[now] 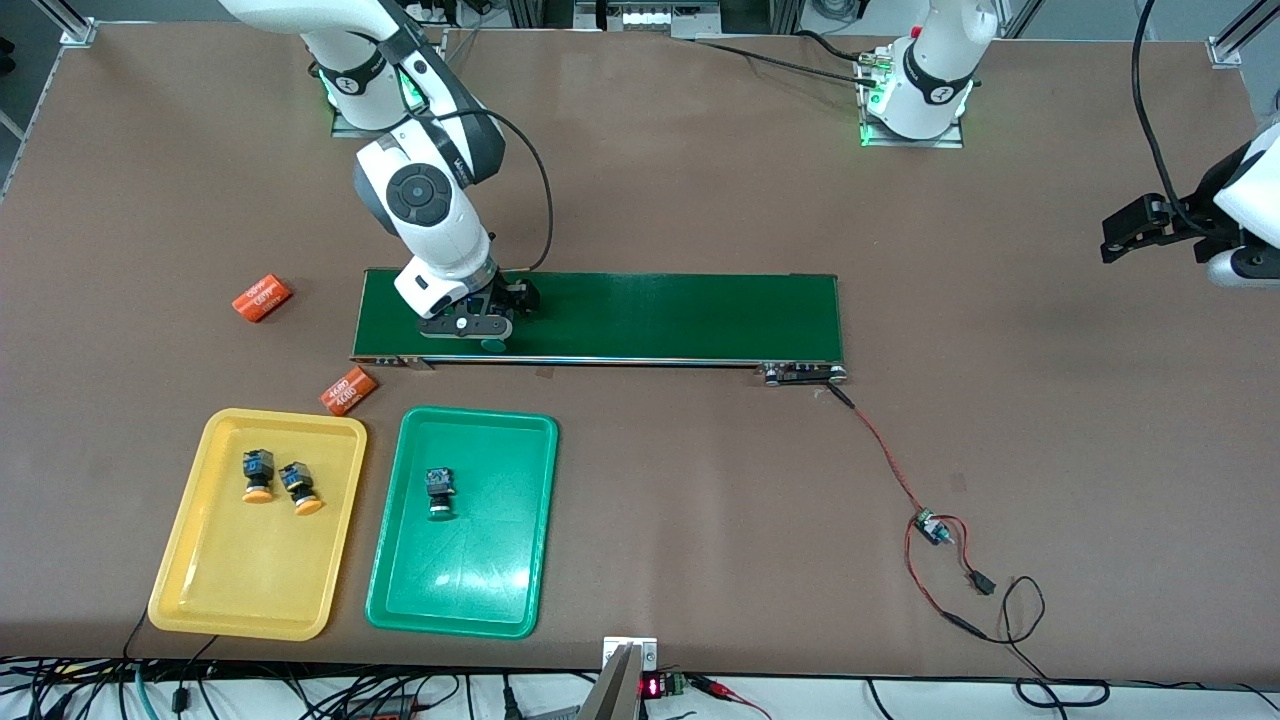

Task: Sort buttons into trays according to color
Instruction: 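Grasp the second green button on the belt with the right gripper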

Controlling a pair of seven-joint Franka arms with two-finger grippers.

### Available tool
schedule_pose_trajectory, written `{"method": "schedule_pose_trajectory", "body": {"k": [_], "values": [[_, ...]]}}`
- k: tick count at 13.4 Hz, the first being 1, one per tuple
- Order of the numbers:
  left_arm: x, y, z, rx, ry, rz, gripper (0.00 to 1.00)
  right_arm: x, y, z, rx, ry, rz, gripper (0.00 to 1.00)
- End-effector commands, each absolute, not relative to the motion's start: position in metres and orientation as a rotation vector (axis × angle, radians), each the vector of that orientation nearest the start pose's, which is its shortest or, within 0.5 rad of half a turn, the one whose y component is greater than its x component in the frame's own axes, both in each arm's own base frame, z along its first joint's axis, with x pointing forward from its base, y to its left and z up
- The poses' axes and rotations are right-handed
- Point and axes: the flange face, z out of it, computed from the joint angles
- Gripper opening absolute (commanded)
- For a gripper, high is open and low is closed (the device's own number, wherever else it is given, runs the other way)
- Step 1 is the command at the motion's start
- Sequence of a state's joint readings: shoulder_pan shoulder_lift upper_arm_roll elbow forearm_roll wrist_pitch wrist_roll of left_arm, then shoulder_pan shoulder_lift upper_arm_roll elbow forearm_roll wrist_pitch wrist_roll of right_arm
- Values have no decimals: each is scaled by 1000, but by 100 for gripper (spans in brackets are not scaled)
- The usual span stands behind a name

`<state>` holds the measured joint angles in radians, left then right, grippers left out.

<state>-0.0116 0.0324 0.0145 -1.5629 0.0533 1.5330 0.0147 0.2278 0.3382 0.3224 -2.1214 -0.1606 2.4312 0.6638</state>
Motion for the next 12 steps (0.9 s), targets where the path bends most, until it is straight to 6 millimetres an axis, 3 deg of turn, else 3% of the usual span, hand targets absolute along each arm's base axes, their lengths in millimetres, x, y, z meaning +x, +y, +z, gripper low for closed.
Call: {"method": "schedule_pose_trajectory", "body": {"k": [1,2,5,7,9,12], "values": [[558,6,615,-3102,13,98,100,494,292,247,-3155,-50,-11,90],[558,7,615,-3103,10,98,100,495,289,247,-3158,-52,-18,74],[557,7,614,-3103,10,108,100,498,286,248,-3159,-39,-18,10],[557,6,614,-3103,13,108,100,503,280,250,-3160,-29,-21,0],[557,6,614,-3103,13,108,100,510,278,261,-3153,-15,-46,0],[557,7,614,-3103,8,108,100,532,278,308,-3183,11,-51,0]]}}
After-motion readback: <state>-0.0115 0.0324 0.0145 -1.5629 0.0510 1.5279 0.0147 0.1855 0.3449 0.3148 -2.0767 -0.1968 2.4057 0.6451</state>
